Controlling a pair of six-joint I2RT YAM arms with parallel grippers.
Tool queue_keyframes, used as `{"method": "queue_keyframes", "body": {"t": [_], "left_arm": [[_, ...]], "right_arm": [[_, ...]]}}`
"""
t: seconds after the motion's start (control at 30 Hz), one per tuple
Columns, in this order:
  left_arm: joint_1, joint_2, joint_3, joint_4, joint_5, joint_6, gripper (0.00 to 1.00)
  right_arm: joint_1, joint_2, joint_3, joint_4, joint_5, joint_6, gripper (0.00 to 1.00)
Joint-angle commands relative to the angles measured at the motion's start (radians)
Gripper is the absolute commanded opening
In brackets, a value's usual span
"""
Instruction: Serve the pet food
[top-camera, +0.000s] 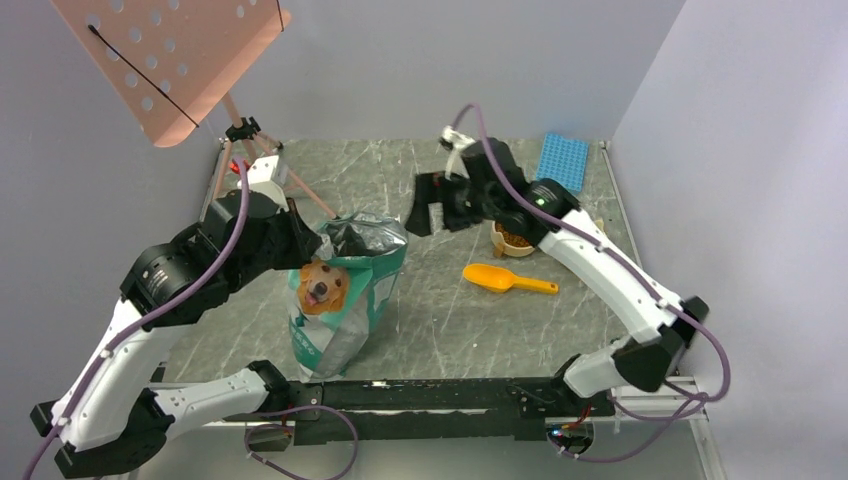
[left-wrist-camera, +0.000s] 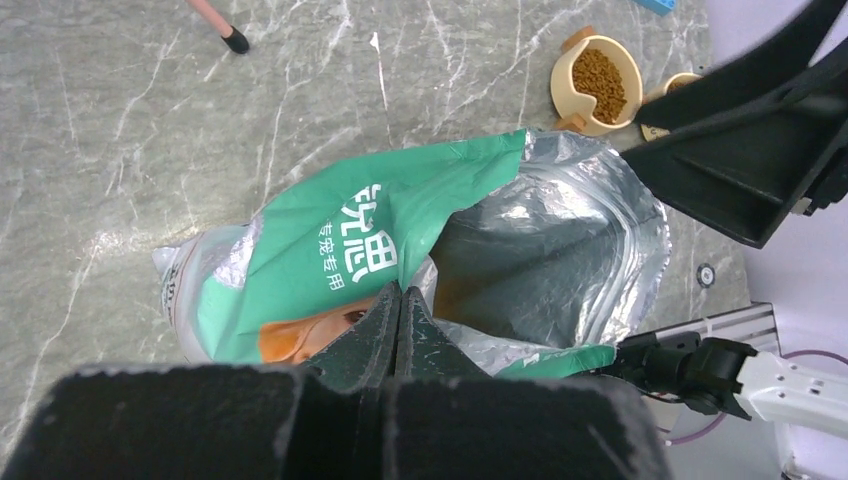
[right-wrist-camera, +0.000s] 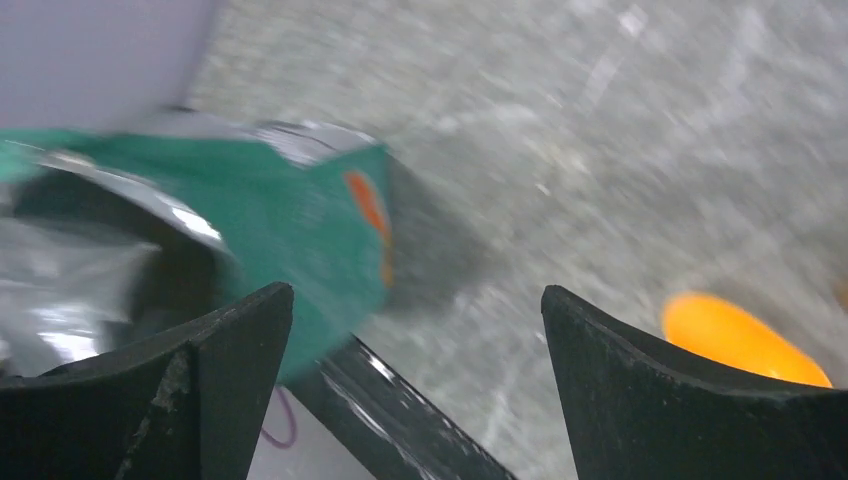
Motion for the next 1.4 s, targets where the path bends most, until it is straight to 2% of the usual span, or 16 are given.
{"method": "queue_keyframes", "body": {"t": [0.0,0.17,0.37,0.47,0.67,0.8,1.03,1.1,1.2,1.27,1.3,1.37], "left_arm": [[0.001,-0.031,-0.013,-0.006,0.058,0.011,0.00],[0.002,-0.012,0.011,-0.015,0.116,0.039,0.00],[0.002,0.007,0.094,-0.057,0.111,0.064,0.00],[0.002,0.016,0.136,-0.073,0.096,0.073,0.00],[0.002,0.034,0.181,-0.097,0.109,0.075,0.00],[0.002,0.032,0.178,-0.105,0.126,0.071,0.00],[0.002,0.077,0.242,-0.114,0.247,0.127,0.00],[0.001,0.100,0.265,-0.132,0.268,0.129,0.00],[0.001,0.108,0.272,-0.129,0.296,0.129,0.00],[0.001,0.099,0.261,-0.099,0.317,0.131,0.00],[0.002,0.094,0.252,-0.073,0.332,0.131,0.04],[0.001,0.082,0.232,-0.033,0.353,0.118,0.24]], "right_arm": [[0.097,0.106,0.220,0.160,-0.085,-0.032,0.98],[0.152,0.169,0.304,0.162,-0.071,-0.035,0.93],[0.246,0.305,0.473,-0.013,-0.008,-0.116,0.81],[0.295,0.347,0.512,-0.076,0.075,-0.135,0.74],[0.354,0.398,0.596,-0.152,0.237,-0.176,0.72],[0.356,0.396,0.606,-0.125,0.228,-0.188,0.68],[0.358,0.402,0.598,-0.001,0.119,-0.106,0.37],[0.359,0.390,0.570,0.038,0.090,-0.080,0.23],[0.358,0.358,0.534,0.067,0.146,-0.055,0.03],[0.359,0.334,0.534,0.051,0.221,-0.023,0.00],[0.358,0.318,0.535,0.044,0.275,0.001,0.00],[0.358,0.271,0.510,0.053,0.354,0.056,0.00]]}}
